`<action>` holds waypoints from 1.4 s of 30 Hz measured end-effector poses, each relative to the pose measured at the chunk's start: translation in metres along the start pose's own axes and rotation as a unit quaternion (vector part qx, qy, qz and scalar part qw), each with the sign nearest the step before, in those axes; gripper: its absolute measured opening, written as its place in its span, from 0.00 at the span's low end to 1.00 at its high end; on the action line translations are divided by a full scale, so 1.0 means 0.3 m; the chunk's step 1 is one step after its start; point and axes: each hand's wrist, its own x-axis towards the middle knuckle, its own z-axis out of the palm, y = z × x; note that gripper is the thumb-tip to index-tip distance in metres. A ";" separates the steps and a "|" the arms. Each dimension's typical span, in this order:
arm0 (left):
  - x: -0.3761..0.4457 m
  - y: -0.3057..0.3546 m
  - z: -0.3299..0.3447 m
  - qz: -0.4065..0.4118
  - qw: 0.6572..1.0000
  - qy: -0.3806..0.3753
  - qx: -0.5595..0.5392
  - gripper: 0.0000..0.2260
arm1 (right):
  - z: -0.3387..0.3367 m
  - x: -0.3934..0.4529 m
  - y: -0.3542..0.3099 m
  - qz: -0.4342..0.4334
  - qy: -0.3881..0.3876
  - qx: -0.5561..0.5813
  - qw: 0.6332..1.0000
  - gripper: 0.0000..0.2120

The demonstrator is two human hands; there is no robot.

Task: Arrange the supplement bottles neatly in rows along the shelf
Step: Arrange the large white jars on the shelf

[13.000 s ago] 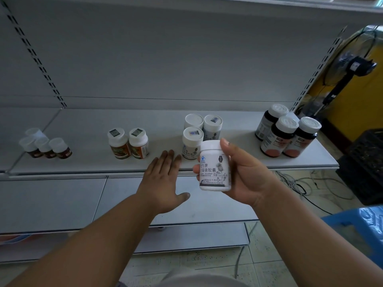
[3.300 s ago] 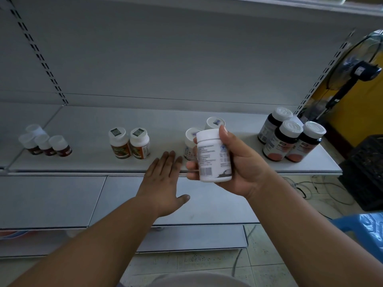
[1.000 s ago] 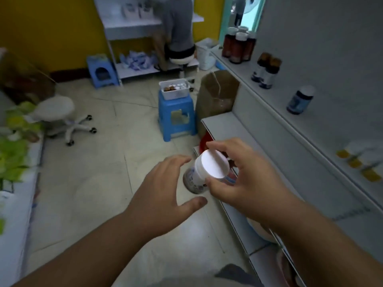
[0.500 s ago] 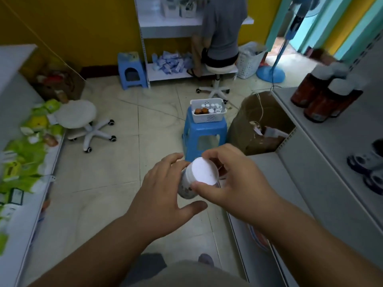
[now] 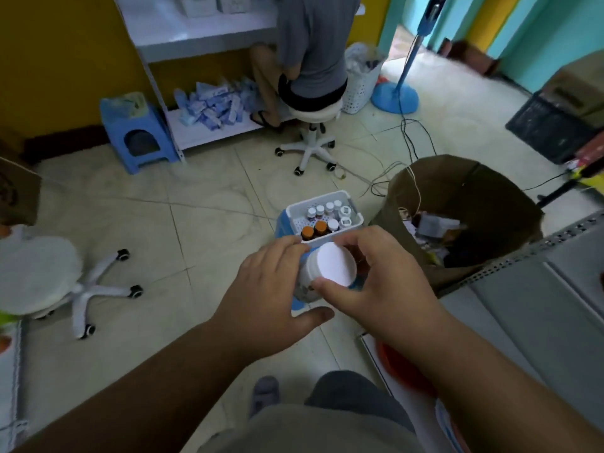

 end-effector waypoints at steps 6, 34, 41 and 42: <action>0.482 -0.198 0.057 0.066 0.996 -0.051 0.006 0.43 | 0.039 0.389 0.172 0.071 0.036 -0.008 0.997 0.25; 1.512 -0.953 0.733 0.249 0.895 -0.369 0.022 0.21 | 0.839 1.240 1.041 0.495 0.118 -0.099 0.855 0.25; 1.498 -1.004 0.856 0.241 0.896 -0.374 0.014 0.21 | 0.988 1.253 1.180 0.468 0.085 -0.216 0.853 0.12; 1.496 -1.010 0.864 0.238 0.896 -0.375 0.011 0.21 | 0.999 1.259 1.186 0.465 0.090 -0.223 0.852 0.11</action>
